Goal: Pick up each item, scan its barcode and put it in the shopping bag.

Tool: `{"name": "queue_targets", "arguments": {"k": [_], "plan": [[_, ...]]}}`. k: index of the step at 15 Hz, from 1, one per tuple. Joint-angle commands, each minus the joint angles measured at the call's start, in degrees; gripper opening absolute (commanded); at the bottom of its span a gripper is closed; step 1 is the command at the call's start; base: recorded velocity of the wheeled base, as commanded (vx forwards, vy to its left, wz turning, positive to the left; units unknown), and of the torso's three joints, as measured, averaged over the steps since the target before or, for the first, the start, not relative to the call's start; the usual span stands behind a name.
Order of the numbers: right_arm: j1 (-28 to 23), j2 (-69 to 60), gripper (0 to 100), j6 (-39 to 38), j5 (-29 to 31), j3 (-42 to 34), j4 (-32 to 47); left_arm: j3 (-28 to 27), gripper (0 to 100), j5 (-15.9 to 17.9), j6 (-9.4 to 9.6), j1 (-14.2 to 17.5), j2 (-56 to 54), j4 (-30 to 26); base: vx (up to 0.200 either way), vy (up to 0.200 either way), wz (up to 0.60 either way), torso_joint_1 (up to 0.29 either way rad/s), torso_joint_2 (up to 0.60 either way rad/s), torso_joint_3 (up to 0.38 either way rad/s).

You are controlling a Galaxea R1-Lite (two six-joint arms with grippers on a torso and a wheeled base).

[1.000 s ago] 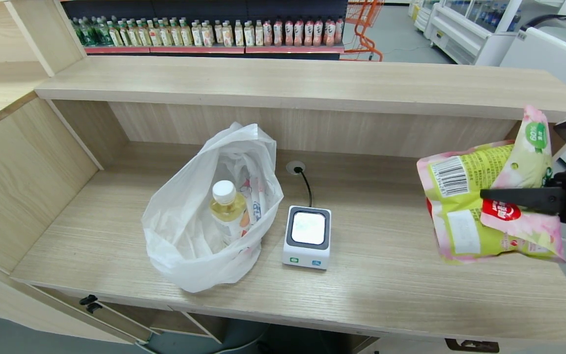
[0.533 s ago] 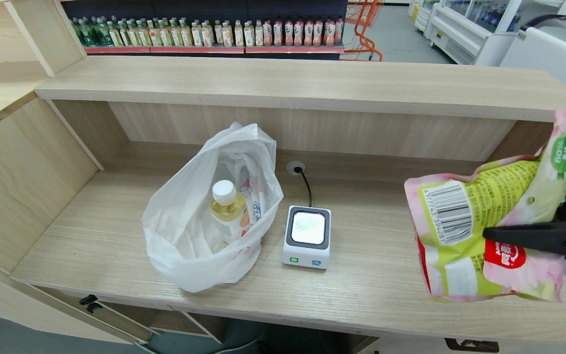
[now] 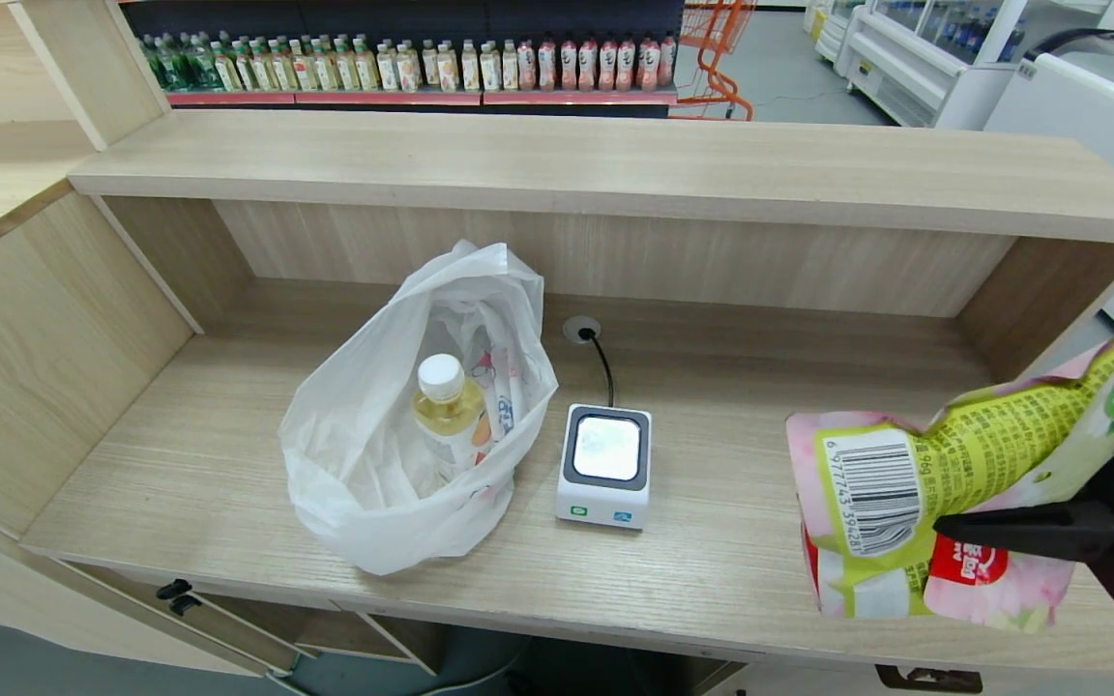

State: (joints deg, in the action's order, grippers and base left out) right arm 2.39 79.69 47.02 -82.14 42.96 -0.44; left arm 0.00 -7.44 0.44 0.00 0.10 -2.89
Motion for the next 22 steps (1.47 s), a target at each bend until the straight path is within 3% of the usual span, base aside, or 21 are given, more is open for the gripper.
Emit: {"name": "queue_targets", "arguments": {"k": [1, 5, 22], "plan": [[1.0, -0.5, 0, 0.5, -0.1, 0.0, -0.1, 0.0, 100, 0.1, 0.0, 0.0, 0.0, 0.0, 0.0, 0.0, 0.0, 0.0, 0.0, 0.0], [3.1, -3.0, 0, 0.5, -0.7, -0.1, -0.1, 0.0, 100, 0.0, 0.0, 0.0, 0.0, 0.0, 0.0, 0.0, 0.0, 0.0, 0.0, 0.0], [3.1, -2.3, 0, 3.6, -0.5, -0.3, -0.1, 0.0, 100, 0.0, 0.0, 0.0, 0.0, 0.0, 0.0, 0.0, 0.0, 0.0, 0.0, 0.0]]}}
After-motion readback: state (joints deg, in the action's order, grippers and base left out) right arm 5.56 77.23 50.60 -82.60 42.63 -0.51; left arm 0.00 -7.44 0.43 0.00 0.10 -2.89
